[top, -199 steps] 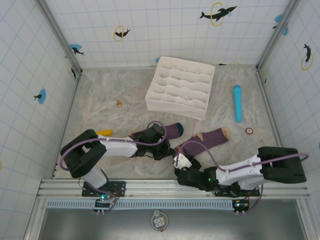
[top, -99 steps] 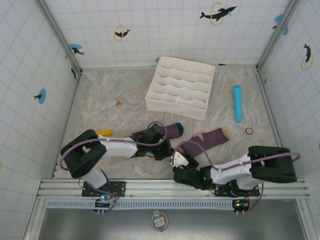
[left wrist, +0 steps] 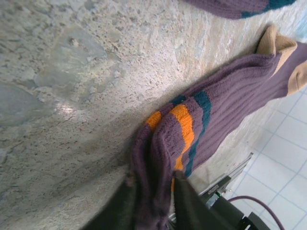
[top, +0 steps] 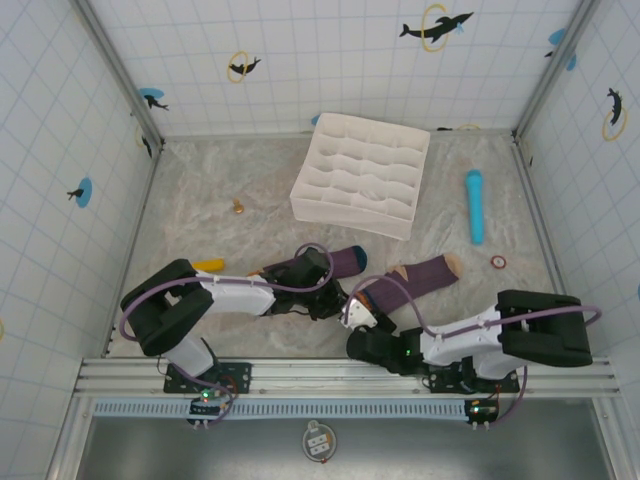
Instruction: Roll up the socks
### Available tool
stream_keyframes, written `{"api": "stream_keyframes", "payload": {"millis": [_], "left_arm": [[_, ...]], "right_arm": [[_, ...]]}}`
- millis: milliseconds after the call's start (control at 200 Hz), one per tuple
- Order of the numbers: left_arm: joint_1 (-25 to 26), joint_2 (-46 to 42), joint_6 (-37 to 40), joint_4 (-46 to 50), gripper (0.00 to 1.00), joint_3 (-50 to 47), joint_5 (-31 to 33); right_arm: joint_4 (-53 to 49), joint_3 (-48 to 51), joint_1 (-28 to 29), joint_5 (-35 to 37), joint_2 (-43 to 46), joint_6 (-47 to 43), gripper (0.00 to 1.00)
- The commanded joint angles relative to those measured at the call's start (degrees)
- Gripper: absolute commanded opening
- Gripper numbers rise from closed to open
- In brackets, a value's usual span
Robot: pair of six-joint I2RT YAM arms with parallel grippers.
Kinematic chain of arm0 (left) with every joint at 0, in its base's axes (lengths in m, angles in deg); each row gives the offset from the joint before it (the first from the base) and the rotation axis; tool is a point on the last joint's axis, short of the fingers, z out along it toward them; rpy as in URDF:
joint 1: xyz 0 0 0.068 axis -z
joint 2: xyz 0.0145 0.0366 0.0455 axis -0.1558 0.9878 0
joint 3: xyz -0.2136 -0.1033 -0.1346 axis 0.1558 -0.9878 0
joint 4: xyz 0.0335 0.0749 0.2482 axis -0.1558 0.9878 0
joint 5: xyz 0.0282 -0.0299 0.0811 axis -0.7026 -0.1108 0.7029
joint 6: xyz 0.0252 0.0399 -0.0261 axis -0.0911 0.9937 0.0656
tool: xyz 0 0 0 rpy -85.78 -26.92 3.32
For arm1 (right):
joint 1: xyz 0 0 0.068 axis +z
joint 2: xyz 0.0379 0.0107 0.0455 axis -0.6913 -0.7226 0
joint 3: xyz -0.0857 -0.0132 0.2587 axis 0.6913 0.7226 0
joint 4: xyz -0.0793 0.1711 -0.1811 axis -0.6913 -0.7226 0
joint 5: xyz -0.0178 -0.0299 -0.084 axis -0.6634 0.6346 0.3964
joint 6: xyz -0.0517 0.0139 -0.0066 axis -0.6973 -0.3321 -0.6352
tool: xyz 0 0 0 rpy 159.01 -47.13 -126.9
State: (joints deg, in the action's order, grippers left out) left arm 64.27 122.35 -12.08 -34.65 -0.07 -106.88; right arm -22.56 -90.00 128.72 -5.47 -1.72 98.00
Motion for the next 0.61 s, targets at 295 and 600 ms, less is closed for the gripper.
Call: {"api": "stream_keyframes", "payload": {"millis": [295,600], "left_arm": [[0.41,-4.69,8.06,2.97,0.73,0.57,5.66],[0.41,-12.26,12.33,3.89,0.64,-1.89,14.44]], "right_arm": [[1.03,6.22,-12.46,-26.1,9.2,10.72,0.0],[0.57,7.79,-19.74,-37.09,14.24,15.68,0.0]]}}
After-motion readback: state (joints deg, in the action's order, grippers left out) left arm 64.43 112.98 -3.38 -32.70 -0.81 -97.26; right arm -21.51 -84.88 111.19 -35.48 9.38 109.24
